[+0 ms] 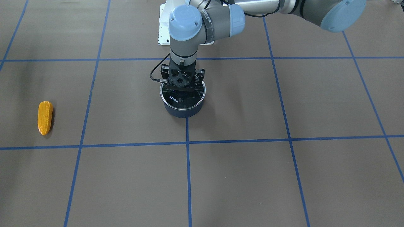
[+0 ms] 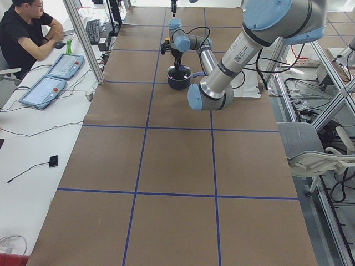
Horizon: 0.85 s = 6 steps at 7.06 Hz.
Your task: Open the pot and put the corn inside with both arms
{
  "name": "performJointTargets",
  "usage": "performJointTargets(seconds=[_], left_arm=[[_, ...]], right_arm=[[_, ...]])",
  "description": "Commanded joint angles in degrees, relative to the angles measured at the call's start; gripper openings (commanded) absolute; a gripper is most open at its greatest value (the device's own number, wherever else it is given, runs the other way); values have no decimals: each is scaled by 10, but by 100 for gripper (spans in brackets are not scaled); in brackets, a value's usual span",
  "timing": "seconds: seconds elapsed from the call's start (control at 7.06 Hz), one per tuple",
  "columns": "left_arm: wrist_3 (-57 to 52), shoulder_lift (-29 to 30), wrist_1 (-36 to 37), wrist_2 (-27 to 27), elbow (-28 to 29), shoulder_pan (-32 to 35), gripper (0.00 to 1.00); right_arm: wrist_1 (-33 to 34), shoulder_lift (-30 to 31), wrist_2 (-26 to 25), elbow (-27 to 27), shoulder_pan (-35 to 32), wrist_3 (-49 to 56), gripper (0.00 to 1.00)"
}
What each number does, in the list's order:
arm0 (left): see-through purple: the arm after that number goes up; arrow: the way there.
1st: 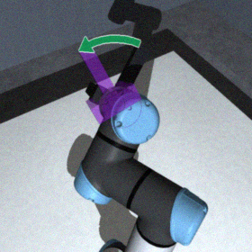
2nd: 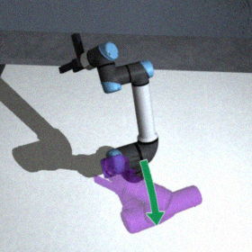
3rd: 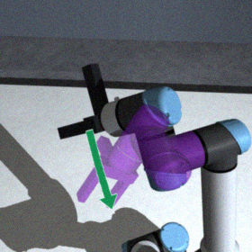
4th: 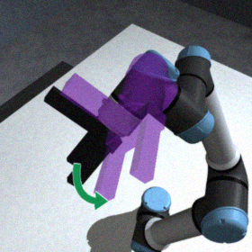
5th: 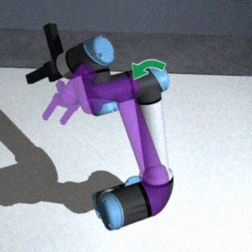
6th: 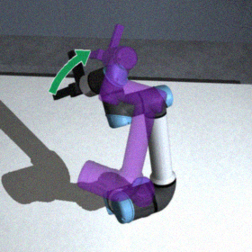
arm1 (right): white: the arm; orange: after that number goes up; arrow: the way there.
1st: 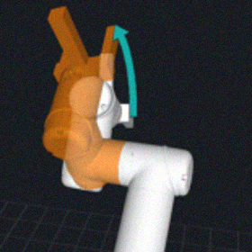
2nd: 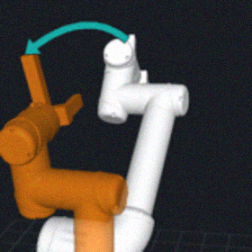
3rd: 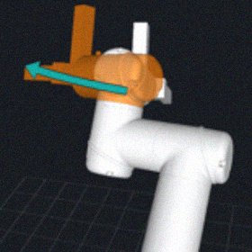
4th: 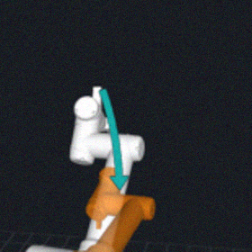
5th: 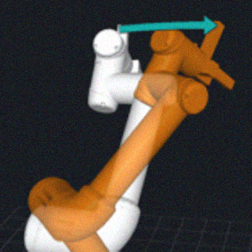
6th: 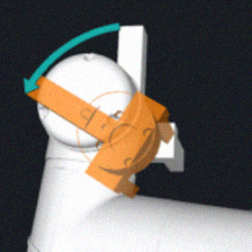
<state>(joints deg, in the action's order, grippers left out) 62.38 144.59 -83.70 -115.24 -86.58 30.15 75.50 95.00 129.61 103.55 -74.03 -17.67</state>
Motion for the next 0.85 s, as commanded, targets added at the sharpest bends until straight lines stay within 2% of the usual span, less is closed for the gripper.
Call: performJointTargets(seconds=[0.0,0.28,0.71], left_arm=[[7,0,0,1,-3,0,58],[7,0,1,-1,-16,0,56],[-4,-10,35,-2,-74,17,54]], right_arm=[[0,-1,-8,0,4,0,100],[0,-1,-14,0,9,0,100],[0,-19,-15,-4,66,0,100]])
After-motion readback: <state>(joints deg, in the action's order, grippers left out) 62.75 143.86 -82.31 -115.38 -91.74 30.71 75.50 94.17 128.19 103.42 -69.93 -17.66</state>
